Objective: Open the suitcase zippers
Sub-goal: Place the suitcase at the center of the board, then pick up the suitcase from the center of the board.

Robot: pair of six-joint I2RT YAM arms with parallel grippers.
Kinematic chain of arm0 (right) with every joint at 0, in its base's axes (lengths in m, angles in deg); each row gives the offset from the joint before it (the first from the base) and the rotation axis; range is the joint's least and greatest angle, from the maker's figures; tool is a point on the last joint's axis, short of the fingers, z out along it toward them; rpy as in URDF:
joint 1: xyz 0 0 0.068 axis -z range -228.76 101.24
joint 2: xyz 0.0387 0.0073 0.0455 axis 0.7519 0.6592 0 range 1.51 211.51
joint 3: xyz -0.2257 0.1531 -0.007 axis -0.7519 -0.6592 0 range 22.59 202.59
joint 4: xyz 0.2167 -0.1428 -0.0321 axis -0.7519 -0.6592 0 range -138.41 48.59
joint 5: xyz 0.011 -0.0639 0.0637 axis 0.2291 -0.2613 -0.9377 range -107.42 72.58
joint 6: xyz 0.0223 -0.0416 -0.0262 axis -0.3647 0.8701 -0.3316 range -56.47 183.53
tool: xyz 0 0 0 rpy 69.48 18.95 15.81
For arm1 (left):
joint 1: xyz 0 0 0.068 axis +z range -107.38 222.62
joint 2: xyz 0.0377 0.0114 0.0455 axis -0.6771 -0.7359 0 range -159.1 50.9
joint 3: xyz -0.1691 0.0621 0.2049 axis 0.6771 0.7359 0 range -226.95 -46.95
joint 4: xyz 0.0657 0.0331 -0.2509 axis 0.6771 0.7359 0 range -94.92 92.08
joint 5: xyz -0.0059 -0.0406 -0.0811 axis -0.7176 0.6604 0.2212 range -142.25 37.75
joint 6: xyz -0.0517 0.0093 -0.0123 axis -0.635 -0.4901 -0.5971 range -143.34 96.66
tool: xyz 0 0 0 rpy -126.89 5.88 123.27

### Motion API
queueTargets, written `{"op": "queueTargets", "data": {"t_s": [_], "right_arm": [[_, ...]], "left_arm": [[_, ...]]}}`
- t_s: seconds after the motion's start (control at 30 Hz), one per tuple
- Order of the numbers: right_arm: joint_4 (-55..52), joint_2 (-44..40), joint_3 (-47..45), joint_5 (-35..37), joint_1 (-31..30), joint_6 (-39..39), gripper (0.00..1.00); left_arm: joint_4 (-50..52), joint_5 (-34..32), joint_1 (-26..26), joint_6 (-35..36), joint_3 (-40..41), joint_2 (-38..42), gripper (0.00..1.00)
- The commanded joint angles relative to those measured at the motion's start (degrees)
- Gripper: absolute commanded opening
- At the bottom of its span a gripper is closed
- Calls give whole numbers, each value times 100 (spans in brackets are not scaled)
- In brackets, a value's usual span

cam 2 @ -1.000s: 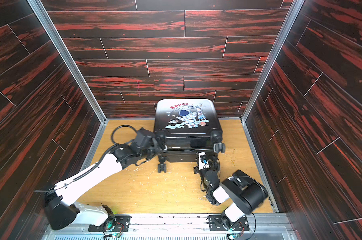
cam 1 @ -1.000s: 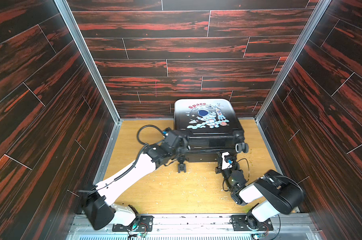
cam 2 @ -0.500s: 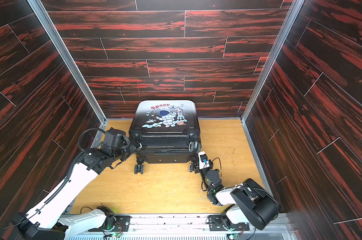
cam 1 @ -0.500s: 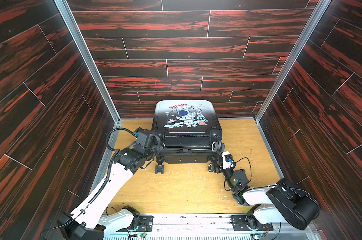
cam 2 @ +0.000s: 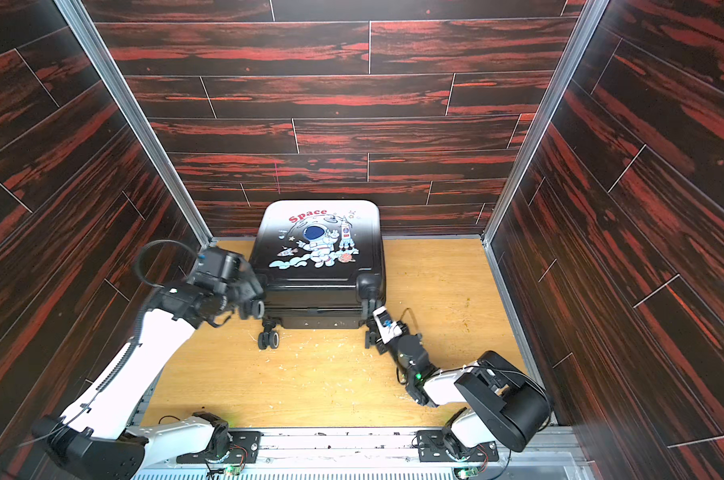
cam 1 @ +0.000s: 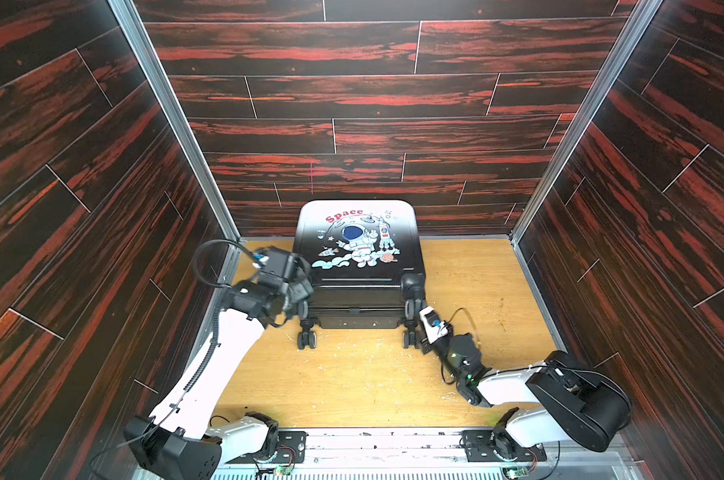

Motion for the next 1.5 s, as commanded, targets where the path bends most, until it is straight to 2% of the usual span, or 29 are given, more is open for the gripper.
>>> {"op": "queueTargets", "data": {"t_s": [0.0, 0.1, 0.17, 0.23, 0.3, 0.4, 0.57, 0.73, 0.9, 1.17, 1.23, 1.37, 1.47], "right_arm": [[-197, 133, 252, -174, -510, 175, 0], [-113, 472, 315, -123, -908, 192, 0], [9, 666, 346, -109, -1104, 176, 0], [72, 809, 396, -91, -1258, 171, 0], [141, 918, 429, -45, -1347, 167, 0], [214, 989, 412, 28, -1387, 134, 0], [210, 1027, 369, 94, -1454, 35, 0], [493, 1251, 319, 180, -1515, -17, 0], [839, 1327, 190, 325, -1597, -31, 0], [1167, 1098, -160, 595, -1777, -106, 0], [1136, 965, -254, 606, -1851, -136, 3], [1090, 584, -442, 852, -2096, -218, 14], [1105, 178, -660, 1261, -2197, -329, 19]], "left_arm": [[742, -891, -266, 316, -520, 218, 96], [1046, -1434, -1009, 567, -864, 134, 96], [1129, -1433, -1603, 636, -992, 7, 95], [965, -934, -2109, 678, -1026, -150, 95], [456, -73, -2536, 672, -923, -328, 95], [262, 118, -2987, 452, -1187, -887, 96], [1008, 247, -3488, -84, -2278, -1996, 97], [855, 577, -3710, -469, -2203, -2341, 98], [980, 604, -3761, -799, -2267, -2755, 97], [771, 919, -3819, -1103, -2178, -3257, 85], [703, 926, -3806, -1148, -2151, -3345, 82], [585, 988, -3792, -1195, -2226, -3546, 70], [428, 1318, -3754, -1207, -2234, -3590, 49]]}}
